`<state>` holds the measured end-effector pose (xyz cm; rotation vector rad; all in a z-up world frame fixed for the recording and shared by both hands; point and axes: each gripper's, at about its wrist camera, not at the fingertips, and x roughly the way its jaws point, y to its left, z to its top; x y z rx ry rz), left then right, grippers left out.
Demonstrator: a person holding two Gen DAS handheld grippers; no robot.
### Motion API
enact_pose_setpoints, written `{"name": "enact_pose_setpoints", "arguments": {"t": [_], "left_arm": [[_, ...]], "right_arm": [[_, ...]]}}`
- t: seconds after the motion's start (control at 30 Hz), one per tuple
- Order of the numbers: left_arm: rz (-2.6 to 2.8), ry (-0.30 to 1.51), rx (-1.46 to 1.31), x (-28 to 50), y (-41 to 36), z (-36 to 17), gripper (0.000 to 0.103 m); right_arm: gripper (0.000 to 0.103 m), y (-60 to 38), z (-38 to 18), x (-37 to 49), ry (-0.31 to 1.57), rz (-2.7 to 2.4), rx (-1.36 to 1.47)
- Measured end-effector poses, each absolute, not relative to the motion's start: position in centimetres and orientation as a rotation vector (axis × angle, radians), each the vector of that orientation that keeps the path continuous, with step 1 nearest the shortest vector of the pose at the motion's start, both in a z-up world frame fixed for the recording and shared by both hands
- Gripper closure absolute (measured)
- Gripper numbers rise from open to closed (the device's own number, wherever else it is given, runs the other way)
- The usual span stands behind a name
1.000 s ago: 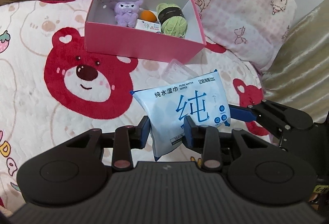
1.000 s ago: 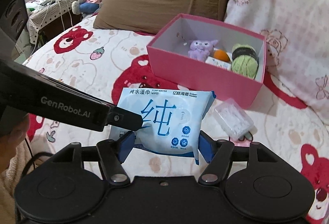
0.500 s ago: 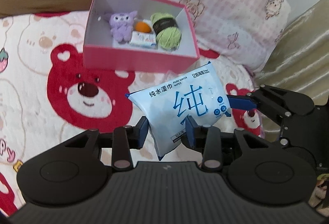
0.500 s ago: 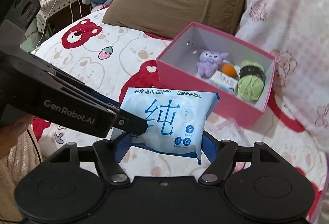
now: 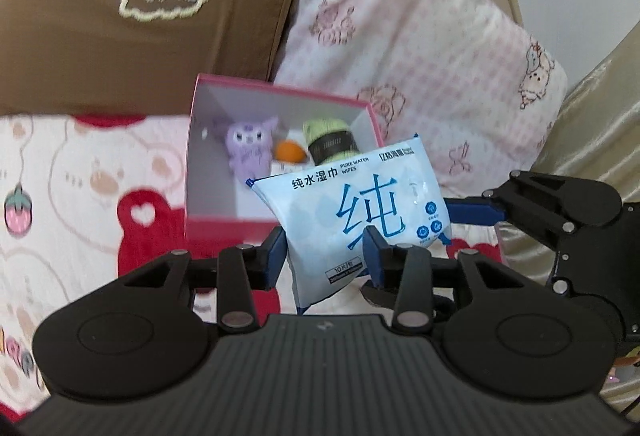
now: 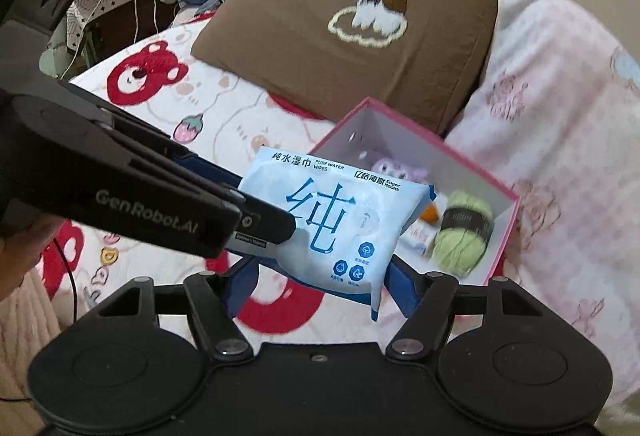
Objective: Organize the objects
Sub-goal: 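Carry the wipes pack with both tools over the pink box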
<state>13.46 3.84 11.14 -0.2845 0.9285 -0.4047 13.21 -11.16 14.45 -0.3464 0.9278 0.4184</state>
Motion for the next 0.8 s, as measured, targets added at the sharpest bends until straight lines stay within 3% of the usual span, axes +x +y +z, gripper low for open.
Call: {"name": "enact_pose_setpoints", "arguments": {"t": [0.37,0.67,0.8], "left_arm": [[-0.421,0.911,-0.334,19.8,3.9,8.1,0.064],[-0.405,0.904,-0.328,22.8,3.5,3.9,0.067],[-0.399,0.901,-0.327,23.6,3.1,2.3,0.067]], "right_arm": [[0.037,-13.7,13.8,18.8,0.851,0.396,-0.216],[0.062,-15.6,10.1,22.6,0.903,0.361,-0.129],[0.064,-16.0,8.3,23.9,0.935,0.341,-0.111]]}}
